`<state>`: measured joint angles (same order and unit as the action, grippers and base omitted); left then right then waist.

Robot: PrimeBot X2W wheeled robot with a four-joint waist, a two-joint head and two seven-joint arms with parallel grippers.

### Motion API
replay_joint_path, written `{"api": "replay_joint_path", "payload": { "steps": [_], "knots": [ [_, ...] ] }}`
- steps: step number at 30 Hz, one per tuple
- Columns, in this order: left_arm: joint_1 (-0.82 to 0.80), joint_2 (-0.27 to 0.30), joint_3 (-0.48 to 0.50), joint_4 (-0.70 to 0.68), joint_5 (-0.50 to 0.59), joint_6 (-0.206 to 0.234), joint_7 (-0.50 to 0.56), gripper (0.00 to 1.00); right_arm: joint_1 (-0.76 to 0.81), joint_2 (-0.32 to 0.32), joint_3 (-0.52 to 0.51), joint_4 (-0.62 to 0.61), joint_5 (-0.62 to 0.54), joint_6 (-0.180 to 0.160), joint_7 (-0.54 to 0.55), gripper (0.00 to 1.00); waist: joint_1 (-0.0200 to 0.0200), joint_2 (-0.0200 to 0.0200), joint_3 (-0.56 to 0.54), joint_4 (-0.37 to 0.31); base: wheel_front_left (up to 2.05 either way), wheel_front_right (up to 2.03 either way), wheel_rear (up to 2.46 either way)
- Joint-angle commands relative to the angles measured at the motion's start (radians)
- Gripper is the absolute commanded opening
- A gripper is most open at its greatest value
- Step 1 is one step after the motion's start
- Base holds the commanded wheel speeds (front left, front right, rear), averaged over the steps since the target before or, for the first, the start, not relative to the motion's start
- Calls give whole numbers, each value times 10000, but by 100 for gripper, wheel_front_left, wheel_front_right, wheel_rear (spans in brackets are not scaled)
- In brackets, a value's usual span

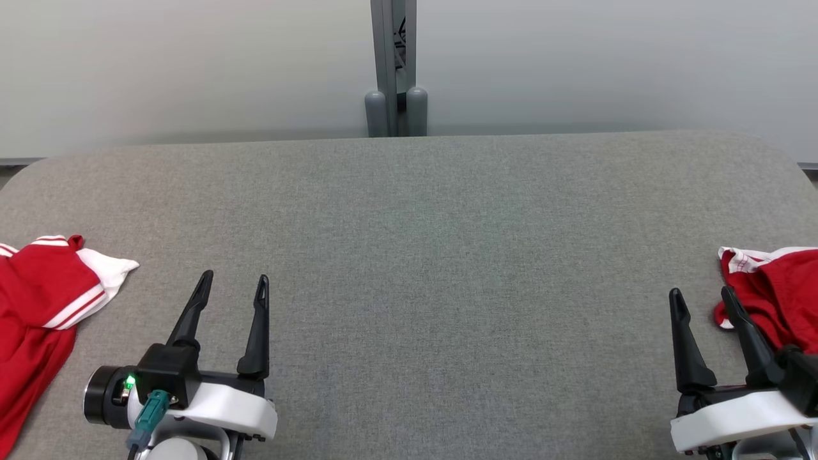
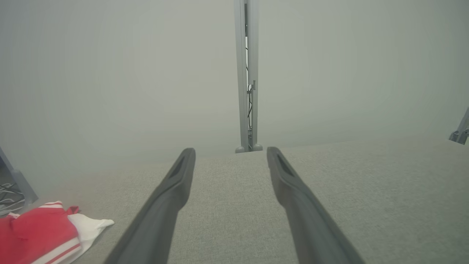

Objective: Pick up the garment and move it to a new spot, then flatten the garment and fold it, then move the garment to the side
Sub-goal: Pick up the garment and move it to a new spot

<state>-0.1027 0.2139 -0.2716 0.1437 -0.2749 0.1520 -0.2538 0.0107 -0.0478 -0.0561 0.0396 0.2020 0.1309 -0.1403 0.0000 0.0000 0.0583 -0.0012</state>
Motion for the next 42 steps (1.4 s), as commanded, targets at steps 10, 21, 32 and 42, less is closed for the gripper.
{"api": "replay_joint_path", "payload": {
  "steps": [10, 21, 32, 42],
  "knots": [
    [153, 112, -73, 81, -115, 86, 99, 100, 233, -52, -57, -135, 171, 1, 140, 100, 0, 0, -184, -90, 0, 0, 0],
    [155, 155, -139, 129, -158, 152, 105, 100, 208, -53, -37, -125, 199, 1, 158, 100, 0, 0, -252, -138, 0, 0, 0],
    [124, 184, -211, 135, -245, 191, 156, 100, 239, -52, -3, -55, 282, 1, 129, 100, 0, 0, -301, -165, 0, 0, 0],
    [1, 62, -66, 122, -461, 344, 79, 100, 380, -48, -66, -190, -22, 1, 285, 100, 0, 0, -344, 531, 0, 0, 0]
  ]
}}
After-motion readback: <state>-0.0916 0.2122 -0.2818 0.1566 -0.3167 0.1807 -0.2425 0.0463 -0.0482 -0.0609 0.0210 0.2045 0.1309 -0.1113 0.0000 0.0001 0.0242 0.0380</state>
